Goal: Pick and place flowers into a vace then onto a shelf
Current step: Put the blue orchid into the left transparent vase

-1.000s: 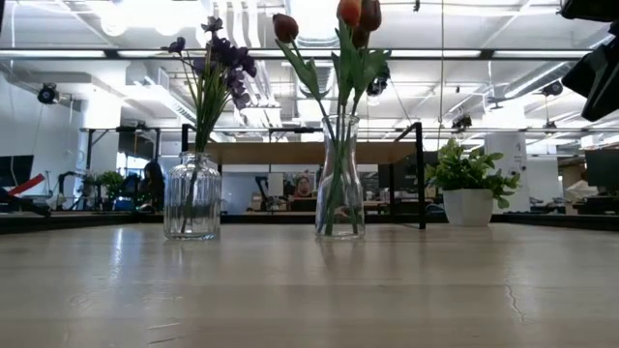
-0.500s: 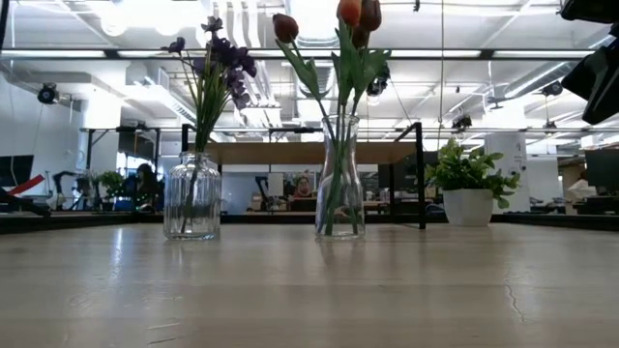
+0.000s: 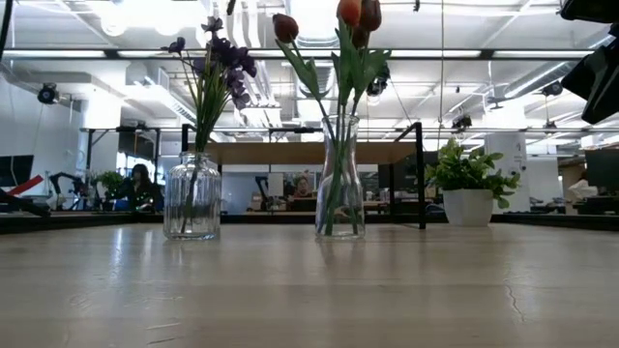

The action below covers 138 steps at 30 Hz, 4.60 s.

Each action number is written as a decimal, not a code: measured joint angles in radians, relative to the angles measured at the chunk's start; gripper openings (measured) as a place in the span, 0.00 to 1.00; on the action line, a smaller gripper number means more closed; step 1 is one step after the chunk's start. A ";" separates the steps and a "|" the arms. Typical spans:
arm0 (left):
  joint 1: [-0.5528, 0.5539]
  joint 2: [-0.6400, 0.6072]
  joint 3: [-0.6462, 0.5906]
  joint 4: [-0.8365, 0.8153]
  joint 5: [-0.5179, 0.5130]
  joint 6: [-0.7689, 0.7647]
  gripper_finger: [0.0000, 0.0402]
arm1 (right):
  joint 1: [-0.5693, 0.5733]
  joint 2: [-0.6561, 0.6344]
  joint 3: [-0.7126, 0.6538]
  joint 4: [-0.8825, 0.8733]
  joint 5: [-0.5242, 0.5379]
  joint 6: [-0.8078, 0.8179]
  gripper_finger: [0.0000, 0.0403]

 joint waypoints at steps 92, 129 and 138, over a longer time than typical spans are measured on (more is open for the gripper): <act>0.019 -0.095 -0.571 0.625 1.219 0.525 0.00 | 0.000 0.000 -0.015 0.068 0.003 0.000 0.14; 0.078 -0.014 -0.540 0.466 1.560 0.137 0.33 | -0.002 0.000 -0.120 0.181 0.001 0.069 0.14; 0.078 -0.014 -0.540 0.434 1.582 0.136 0.29 | -0.002 0.000 -0.126 0.182 0.001 0.068 0.14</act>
